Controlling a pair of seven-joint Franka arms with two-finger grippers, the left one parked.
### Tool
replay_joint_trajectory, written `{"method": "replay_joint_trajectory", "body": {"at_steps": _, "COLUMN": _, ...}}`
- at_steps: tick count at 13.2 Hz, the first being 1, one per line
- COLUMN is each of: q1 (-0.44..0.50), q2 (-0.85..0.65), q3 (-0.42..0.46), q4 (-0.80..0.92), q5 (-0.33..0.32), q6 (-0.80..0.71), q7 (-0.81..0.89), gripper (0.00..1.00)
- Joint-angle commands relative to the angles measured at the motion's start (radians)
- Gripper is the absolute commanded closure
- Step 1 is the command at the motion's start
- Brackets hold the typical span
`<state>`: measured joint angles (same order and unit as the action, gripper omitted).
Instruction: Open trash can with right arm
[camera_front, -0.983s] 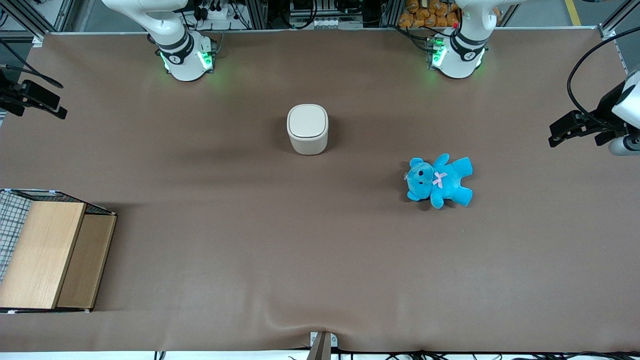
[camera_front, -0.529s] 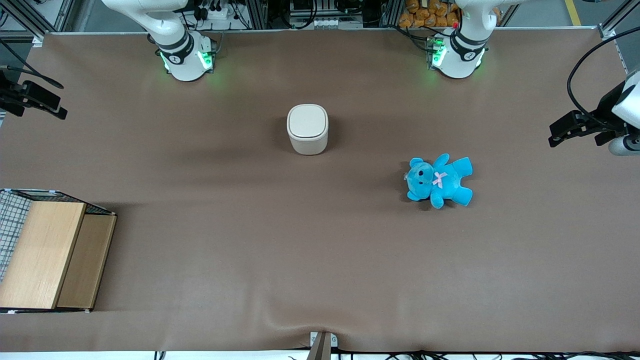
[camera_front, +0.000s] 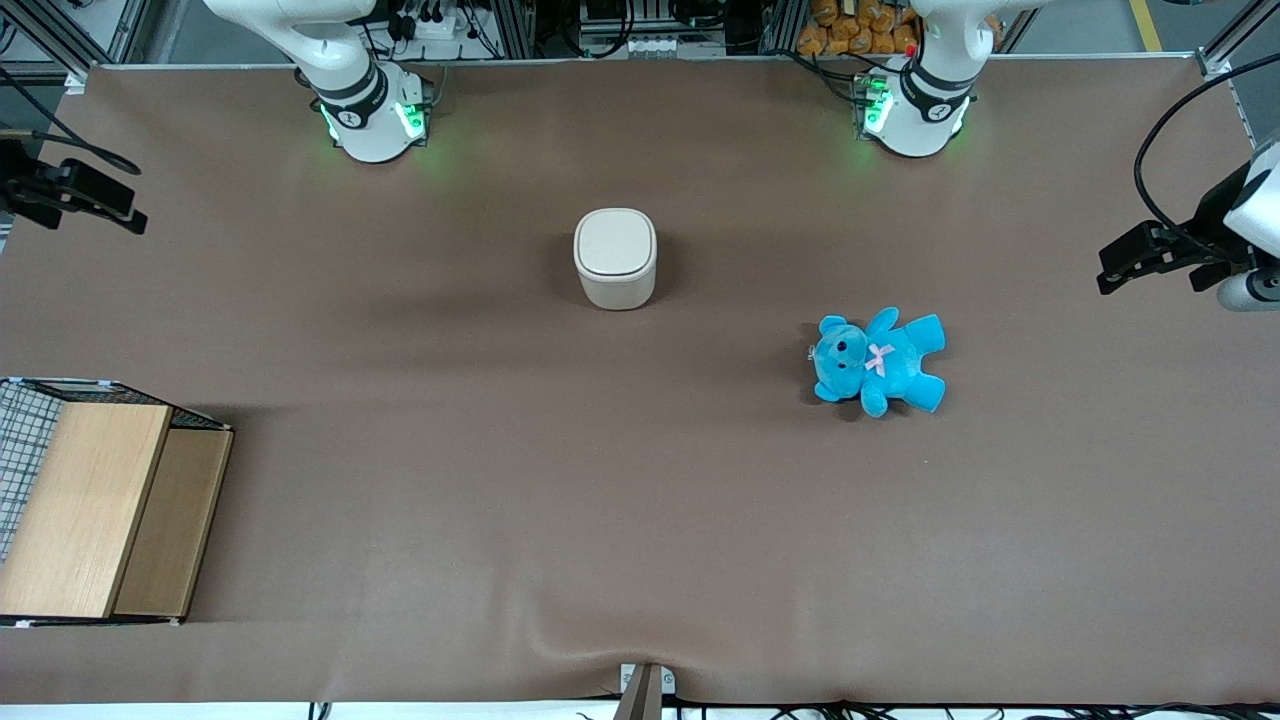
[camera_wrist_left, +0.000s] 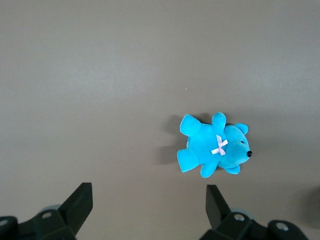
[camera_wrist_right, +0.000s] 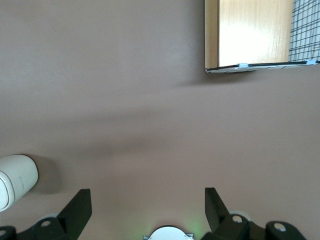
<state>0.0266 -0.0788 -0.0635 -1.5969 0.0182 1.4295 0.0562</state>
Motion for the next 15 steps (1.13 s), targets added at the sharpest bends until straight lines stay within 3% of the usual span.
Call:
{"method": "replay_joint_trajectory", "body": {"at_steps": 1, "q1": 0.007, "q2": -0.004, "q3": 0.060, "q4": 0.005, "q5": -0.018, "q6": -0.015, "q7": 0.112, "gripper": 0.00}}
{"method": "replay_joint_trajectory", "body": {"at_steps": 5, "q1": 0.021, "q2": 0.019, "q3": 0.157, "q4": -0.003, "q5": 0.043, "q6": -0.049, "q7": 0.213, "gripper": 0.00}}
{"method": "replay_joint_trajectory", "body": {"at_steps": 6, "q1": 0.023, "q2": 0.033, "q3": 0.174, "q4": -0.005, "q5": 0.060, "q6": -0.047, "q7": 0.244, "gripper": 0.05}}
{"method": "replay_joint_trajectory", "body": {"at_steps": 8, "q1": 0.023, "q2": 0.047, "q3": 0.207, "q4": -0.018, "q5": 0.115, "q6": -0.040, "q7": 0.292, "gripper": 0.38}}
{"method": "replay_joint_trajectory", "body": {"at_steps": 10, "q1": 0.021, "q2": 0.071, "q3": 0.261, "q4": -0.026, "q5": 0.121, "q6": -0.032, "q7": 0.368, "gripper": 0.64}}
{"method": "replay_joint_trajectory", "body": {"at_steps": 15, "q1": 0.061, "q2": 0.131, "q3": 0.338, "q4": -0.066, "q5": 0.161, "q6": 0.064, "q7": 0.439, "gripper": 0.92}}
